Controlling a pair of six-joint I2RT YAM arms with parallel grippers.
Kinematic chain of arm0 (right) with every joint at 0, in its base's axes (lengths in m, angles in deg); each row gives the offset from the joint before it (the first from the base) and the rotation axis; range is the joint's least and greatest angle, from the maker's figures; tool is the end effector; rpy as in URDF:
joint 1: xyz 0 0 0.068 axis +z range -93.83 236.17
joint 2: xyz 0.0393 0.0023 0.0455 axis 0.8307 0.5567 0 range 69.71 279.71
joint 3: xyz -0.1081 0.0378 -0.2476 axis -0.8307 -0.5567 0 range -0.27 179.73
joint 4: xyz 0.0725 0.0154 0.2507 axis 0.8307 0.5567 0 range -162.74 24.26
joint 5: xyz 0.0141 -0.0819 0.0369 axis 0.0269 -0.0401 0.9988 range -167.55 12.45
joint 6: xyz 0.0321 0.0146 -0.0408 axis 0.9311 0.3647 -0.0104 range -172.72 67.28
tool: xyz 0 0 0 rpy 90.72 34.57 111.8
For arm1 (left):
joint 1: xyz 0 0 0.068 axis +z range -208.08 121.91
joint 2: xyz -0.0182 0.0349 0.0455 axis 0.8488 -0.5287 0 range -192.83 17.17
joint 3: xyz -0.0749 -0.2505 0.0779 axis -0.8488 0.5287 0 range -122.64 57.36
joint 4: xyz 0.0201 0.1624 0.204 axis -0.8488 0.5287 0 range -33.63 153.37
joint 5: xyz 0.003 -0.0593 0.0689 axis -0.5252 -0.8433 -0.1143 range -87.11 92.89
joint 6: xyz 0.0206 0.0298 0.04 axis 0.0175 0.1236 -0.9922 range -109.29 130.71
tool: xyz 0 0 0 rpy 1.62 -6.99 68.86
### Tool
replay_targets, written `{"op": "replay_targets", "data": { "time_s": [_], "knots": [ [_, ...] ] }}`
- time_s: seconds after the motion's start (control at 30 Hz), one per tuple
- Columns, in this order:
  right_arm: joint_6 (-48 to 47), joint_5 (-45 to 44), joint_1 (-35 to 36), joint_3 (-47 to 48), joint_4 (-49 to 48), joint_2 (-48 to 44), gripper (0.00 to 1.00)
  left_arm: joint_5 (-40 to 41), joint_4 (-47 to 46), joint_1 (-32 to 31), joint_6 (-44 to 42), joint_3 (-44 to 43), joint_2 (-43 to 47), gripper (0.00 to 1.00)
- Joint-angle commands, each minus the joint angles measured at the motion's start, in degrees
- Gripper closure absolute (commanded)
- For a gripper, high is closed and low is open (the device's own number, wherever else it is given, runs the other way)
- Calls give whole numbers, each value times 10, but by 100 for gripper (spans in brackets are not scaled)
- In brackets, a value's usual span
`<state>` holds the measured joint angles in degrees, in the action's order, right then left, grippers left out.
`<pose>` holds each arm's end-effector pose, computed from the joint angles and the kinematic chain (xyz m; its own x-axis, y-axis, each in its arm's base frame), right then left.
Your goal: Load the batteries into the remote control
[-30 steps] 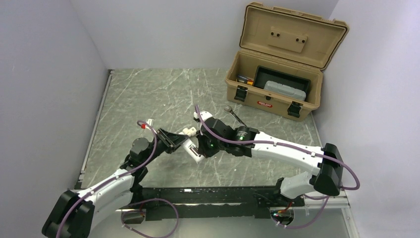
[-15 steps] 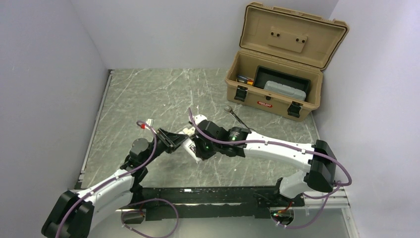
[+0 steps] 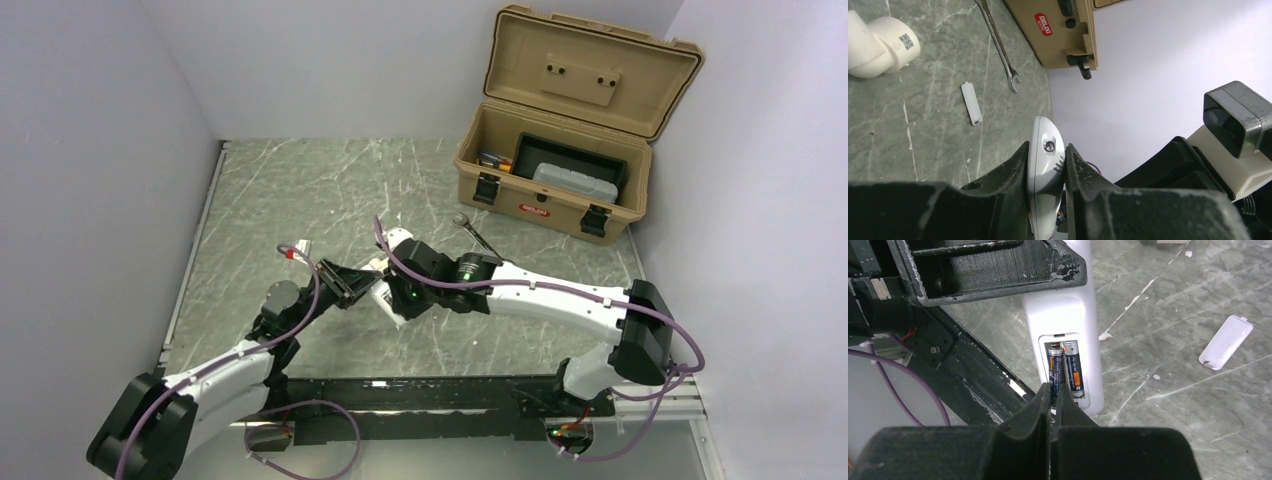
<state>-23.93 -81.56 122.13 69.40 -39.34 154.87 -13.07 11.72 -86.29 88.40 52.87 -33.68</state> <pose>0.1334 0.2930 0.2863 -0.6988 -0.3871 -0.6015 -0.6341 0.7244 0.2705 0.1488 -0.0909 0.1791 -0.6862 -0.6979 -0.2051 0.1229 0.1667 -0.9783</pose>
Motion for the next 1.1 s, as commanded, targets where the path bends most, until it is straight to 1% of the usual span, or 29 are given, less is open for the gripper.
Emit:
{"op": "replay_targets", "data": {
  "time_s": [0.0, 0.13, 0.4, 0.73, 0.83, 1.07],
  "knots": [
    [-20, -4, 4, 29, -5, 12, 100, -42, -137, -3, 35, -2, -24, 100],
    [-26, -10, 3, 35, 1, 25, 100, -47, -166, -3, 43, 1, -38, 100],
    [-26, -13, 3, 36, 0, 30, 99, -42, -142, -4, 35, 1, -18, 100],
    [-23, -11, 3, 36, 4, 27, 79, -45, -154, -4, 34, 2, -23, 100],
    [-22, -14, 3, 36, 5, 22, 76, -48, -159, -4, 34, 2, -29, 100],
    [-19, -23, 3, 40, 12, 9, 73, -51, -164, -4, 33, 2, -36, 100]
  ]
}}
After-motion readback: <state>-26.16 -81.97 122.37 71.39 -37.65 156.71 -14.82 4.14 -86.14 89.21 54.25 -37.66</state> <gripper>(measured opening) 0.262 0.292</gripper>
